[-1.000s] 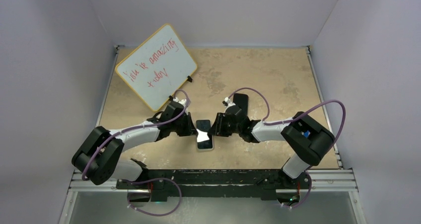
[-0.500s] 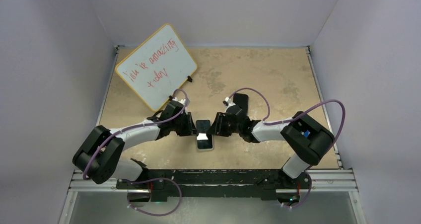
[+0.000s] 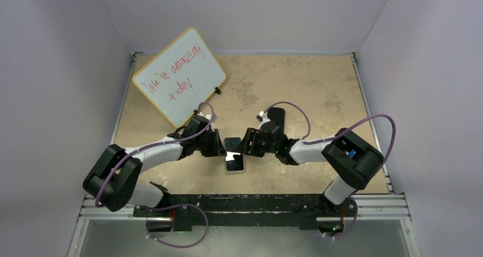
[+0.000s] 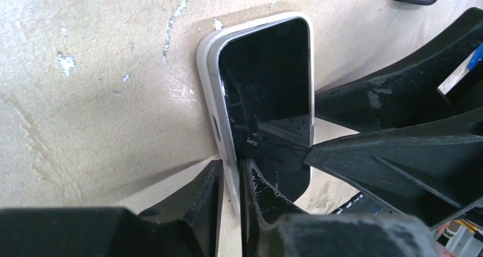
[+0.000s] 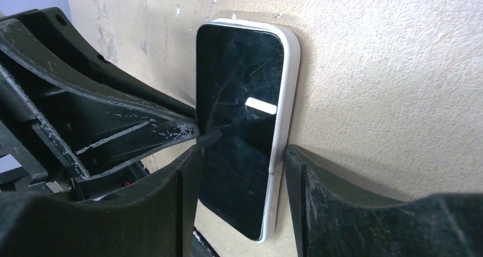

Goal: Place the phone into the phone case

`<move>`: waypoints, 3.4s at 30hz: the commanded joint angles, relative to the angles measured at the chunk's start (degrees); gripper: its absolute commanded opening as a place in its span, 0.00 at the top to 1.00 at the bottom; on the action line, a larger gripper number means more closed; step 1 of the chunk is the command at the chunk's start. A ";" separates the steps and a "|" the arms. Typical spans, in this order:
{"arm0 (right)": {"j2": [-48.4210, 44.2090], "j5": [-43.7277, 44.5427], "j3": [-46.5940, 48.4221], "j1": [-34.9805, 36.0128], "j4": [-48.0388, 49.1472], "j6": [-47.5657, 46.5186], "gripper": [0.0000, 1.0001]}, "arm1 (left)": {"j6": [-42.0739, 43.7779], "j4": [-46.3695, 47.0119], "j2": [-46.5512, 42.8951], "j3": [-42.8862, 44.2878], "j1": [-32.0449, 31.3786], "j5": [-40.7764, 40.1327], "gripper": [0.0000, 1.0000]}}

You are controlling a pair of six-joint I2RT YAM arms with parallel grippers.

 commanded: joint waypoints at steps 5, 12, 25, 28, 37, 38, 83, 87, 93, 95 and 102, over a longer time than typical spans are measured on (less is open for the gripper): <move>0.73 -6.23 0.83 0.21 6.18 3.90 0.42 | 1.71 -0.81 1.42 0.17 0.43 -0.72 0.95; -0.05 -10.49 -0.90 0.14 20.36 10.08 0.43 | -1.51 3.97 0.82 -2.17 2.10 7.35 0.99; 4.66 -13.84 -1.75 0.20 31.60 13.00 0.44 | -2.25 7.19 -3.49 -5.30 2.83 8.94 0.99; 5.61 -11.91 -1.50 0.22 24.54 11.19 0.44 | -1.79 6.98 -3.66 -5.01 2.83 9.02 0.99; 7.33 -11.56 -0.22 0.23 21.28 9.66 0.72 | -1.22 8.05 -2.34 -5.62 2.83 9.30 0.97; 7.50 -11.55 -0.02 0.27 20.45 9.28 0.74 | -1.10 7.99 -2.51 -5.60 2.83 9.30 0.96; -33.51 -35.14 -2.58 -10.01 28.46 14.57 1.00 | -19.10 42.60 -27.26 0.57 3.01 32.48 0.21; -33.22 -36.06 -2.36 -10.00 26.24 14.07 1.00 | -23.05 50.33 -28.51 -2.24 3.00 31.16 0.27; -31.49 -35.66 -3.42 -10.00 30.43 15.89 1.00 | -24.24 52.72 -29.44 -2.46 3.07 30.36 0.46; -29.65 -36.02 -3.63 -10.01 33.97 17.90 1.00 | -24.50 53.07 -29.84 -2.74 3.00 29.70 0.53; -25.24 -37.33 -3.38 -10.00 39.22 21.06 1.00 | -25.11 50.10 -30.02 -3.50 3.00 25.86 1.00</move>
